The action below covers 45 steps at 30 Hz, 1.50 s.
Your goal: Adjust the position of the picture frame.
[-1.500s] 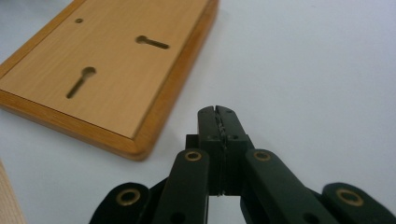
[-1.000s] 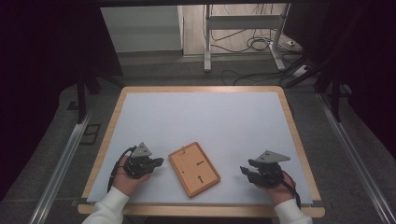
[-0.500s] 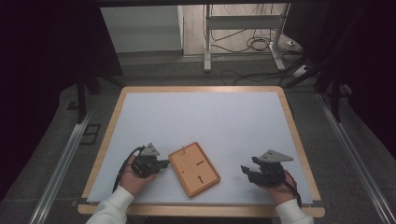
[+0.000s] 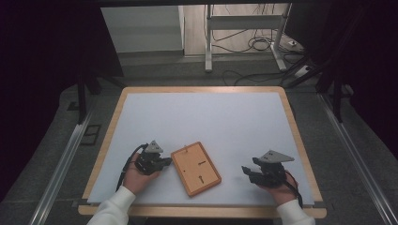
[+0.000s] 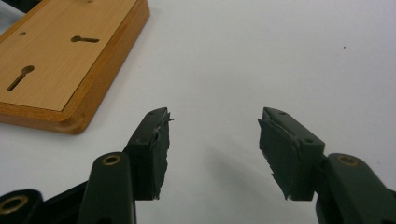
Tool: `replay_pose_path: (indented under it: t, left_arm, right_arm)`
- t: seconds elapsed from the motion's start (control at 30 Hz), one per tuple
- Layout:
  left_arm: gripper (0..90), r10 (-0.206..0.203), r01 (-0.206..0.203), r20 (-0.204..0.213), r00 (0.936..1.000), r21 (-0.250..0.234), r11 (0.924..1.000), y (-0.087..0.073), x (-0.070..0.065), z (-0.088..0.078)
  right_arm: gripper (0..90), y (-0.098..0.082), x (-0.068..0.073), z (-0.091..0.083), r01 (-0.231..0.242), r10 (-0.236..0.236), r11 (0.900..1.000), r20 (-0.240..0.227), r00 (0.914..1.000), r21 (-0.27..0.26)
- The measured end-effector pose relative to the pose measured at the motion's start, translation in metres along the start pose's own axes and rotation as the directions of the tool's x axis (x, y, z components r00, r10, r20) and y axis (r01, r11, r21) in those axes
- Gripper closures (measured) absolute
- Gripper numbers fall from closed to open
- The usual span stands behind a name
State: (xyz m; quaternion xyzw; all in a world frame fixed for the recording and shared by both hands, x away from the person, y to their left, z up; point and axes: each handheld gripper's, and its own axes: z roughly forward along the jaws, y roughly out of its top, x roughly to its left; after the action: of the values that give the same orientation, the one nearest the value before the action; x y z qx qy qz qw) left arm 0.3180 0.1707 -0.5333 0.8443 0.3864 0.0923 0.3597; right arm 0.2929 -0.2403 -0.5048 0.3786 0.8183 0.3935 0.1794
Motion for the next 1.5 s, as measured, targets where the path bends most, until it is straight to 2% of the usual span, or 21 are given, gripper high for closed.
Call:
replay_pose_path:
  t: [0.27, 0.37, 0.47, 0.73, 1.5]
  left_arm:
    - [89.8, 0.009, -0.009, -0.005, 0.9999, -0.004, 0.9999, 0.009, 0.003, 0.008]
    - [89.8, 0.012, -0.012, -0.003, 0.9999, -0.009, 0.9999, 0.015, 0.006, 0.014]
    - [89.7, -0.002, 0.002, 0.002, 1.0000, -0.016, 0.9999, 0.021, 0.008, 0.020]
    - [89.8, 0.011, -0.011, 0.002, 0.9999, -0.009, 0.9999, 0.036, 0.010, 0.034]
    - [89.6, 0.022, -0.022, 0.017, 0.9996, -0.008, 0.9997, 0.046, 0.015, 0.044]
  right_arm:
    - [43.2, 0.000, -0.001, 0.001, 0.000, 0.000, 1.000, 0.001, 1.0000, 0.001]
    - [43.2, 0.000, -0.001, 0.002, 0.002, -0.002, 1.000, 0.001, 1.0000, 0.003]
    - [43.2, 0.000, 0.000, 0.002, 0.007, -0.007, 1.000, 0.000, 1.0000, 0.009]
    - [42.9, 0.000, 0.000, 0.004, 0.007, -0.007, 1.000, -0.002, 1.0000, 0.023]
    - [42.2, 0.000, 0.002, 0.006, 0.034, -0.034, 0.999, 0.001, 0.9994, 0.033]
